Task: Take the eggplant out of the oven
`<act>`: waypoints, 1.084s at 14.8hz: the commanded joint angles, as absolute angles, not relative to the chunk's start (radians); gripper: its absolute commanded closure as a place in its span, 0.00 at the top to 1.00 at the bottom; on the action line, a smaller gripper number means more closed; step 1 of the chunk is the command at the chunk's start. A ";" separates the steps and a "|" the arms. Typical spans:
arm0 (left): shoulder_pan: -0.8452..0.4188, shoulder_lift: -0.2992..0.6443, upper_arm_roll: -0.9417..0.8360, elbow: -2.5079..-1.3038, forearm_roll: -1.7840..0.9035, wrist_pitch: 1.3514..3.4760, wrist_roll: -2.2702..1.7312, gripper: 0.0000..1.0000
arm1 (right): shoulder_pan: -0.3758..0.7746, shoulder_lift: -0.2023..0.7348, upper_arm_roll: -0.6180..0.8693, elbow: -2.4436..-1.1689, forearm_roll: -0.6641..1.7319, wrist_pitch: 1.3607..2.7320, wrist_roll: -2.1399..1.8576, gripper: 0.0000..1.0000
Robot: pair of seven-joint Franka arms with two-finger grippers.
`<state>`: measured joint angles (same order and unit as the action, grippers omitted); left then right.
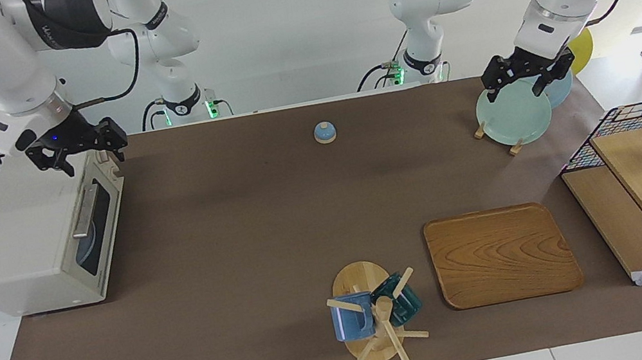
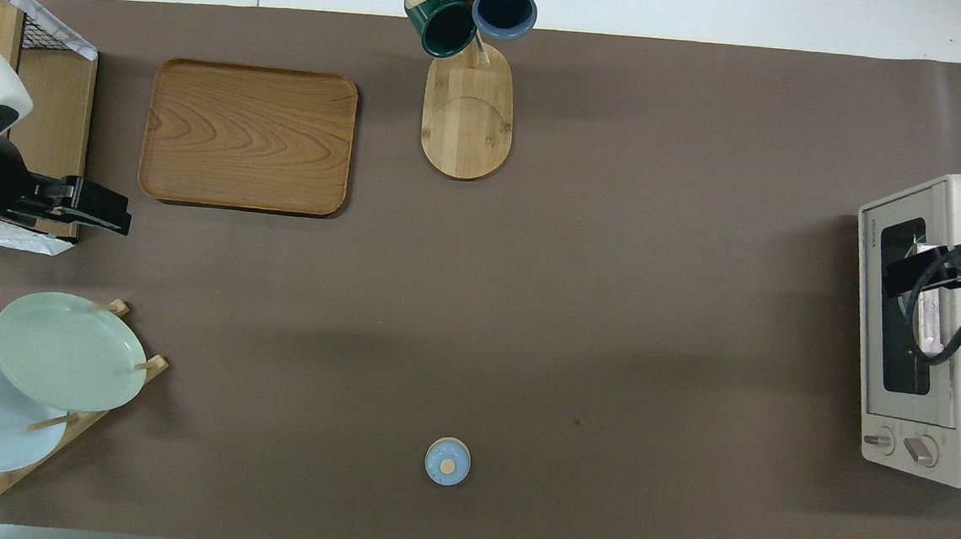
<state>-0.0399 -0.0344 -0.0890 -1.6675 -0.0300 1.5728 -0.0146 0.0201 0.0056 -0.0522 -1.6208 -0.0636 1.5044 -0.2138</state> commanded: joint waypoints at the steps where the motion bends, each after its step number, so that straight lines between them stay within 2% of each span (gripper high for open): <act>1: -0.032 -0.032 -0.095 -1.664 -0.014 1.569 -0.002 1.00 | 0.009 -0.005 -0.048 -1.621 -0.037 1.499 -0.193 1.00; 9: -0.032 -0.032 -0.094 -1.664 -0.014 1.569 -0.002 1.00 | -0.008 -0.015 -0.057 -1.647 -0.040 1.506 -0.204 1.00; 10: -0.034 -0.032 -0.094 -1.664 -0.014 1.569 -0.002 1.00 | -0.003 -0.029 -0.057 -1.676 -0.040 1.547 -0.206 0.88; 11: -0.034 -0.032 -0.095 -1.664 -0.014 1.569 -0.002 1.00 | -0.006 -0.037 -0.057 -1.701 -0.040 1.584 -0.210 0.61; 12: -0.034 -0.032 -0.095 -1.664 -0.014 1.569 -0.002 1.00 | -0.011 -0.040 -0.057 -1.715 -0.040 1.600 -0.228 0.24; 13: -0.032 -0.032 -0.095 -1.664 -0.014 1.569 -0.002 1.00 | -0.014 -0.047 -0.057 -1.730 -0.040 1.617 -0.279 0.15; 14: -0.032 -0.032 -0.095 -1.663 -0.014 1.569 -0.002 1.00 | -0.027 -0.055 -0.057 -1.755 -0.038 1.641 -0.358 0.00; 16: -0.034 -0.032 -0.095 -1.664 -0.014 1.569 -0.002 1.00 | -0.035 -0.064 -0.058 -1.779 -0.038 1.664 -0.394 0.00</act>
